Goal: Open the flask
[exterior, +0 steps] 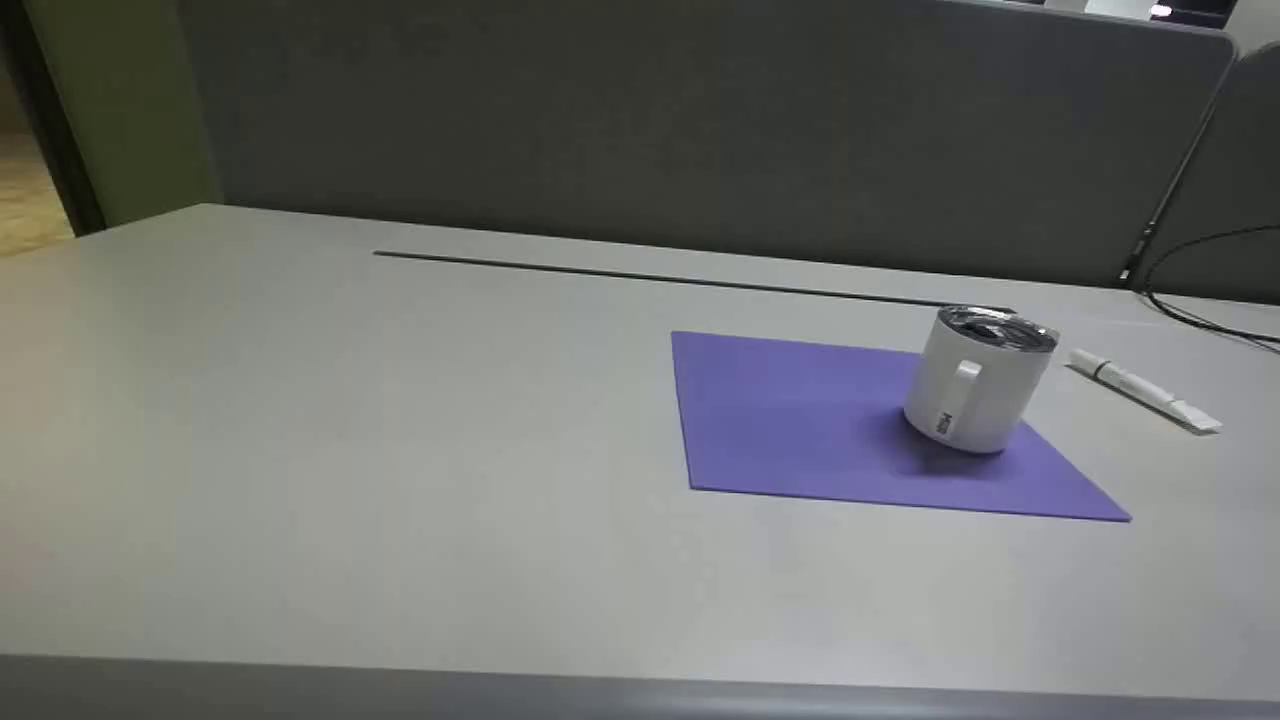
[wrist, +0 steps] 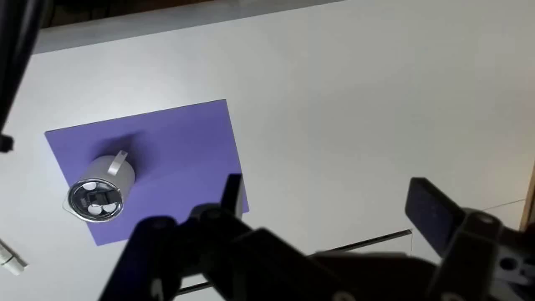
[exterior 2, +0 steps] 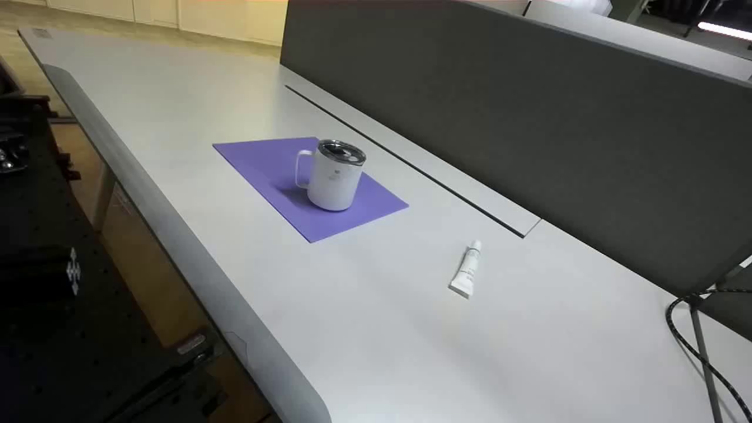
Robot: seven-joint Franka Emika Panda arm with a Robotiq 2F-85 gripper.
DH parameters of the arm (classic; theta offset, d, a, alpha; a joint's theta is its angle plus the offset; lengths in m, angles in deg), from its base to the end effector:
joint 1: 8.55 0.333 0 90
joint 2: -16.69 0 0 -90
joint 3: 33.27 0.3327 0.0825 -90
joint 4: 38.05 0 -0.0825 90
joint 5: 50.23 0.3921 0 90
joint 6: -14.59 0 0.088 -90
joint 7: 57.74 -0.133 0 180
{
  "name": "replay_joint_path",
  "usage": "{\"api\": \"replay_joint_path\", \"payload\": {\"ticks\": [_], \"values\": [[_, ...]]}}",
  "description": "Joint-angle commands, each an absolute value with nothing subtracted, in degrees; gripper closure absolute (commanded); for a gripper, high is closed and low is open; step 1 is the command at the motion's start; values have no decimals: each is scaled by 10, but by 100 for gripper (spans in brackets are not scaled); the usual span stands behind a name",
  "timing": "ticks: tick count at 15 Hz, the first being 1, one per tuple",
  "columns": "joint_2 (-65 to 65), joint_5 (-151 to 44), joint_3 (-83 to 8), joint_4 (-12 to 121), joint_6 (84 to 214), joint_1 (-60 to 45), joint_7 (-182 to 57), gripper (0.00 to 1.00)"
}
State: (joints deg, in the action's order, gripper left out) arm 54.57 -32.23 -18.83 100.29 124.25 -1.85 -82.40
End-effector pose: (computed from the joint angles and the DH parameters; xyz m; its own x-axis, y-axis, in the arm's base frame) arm 0.3360 0.1742 0.5309 0.9794 -0.1908 0.0656 -0.1745 -0.9643 -0.1994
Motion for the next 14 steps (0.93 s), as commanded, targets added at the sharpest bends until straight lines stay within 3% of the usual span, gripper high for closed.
{"api": "replay_joint_path", "payload": {"ticks": [1,9,12,13,14], "values": [[545,-323,-189,1001,1241,-18,-824,0],[547,-323,-189,1001,1241,-19,-824,0],[527,-379,-202,1031,1307,-46,-774,0],[516,-405,-207,1040,1331,-59,-762,25],[503,-428,-217,1050,1361,-70,-746,25]]}}
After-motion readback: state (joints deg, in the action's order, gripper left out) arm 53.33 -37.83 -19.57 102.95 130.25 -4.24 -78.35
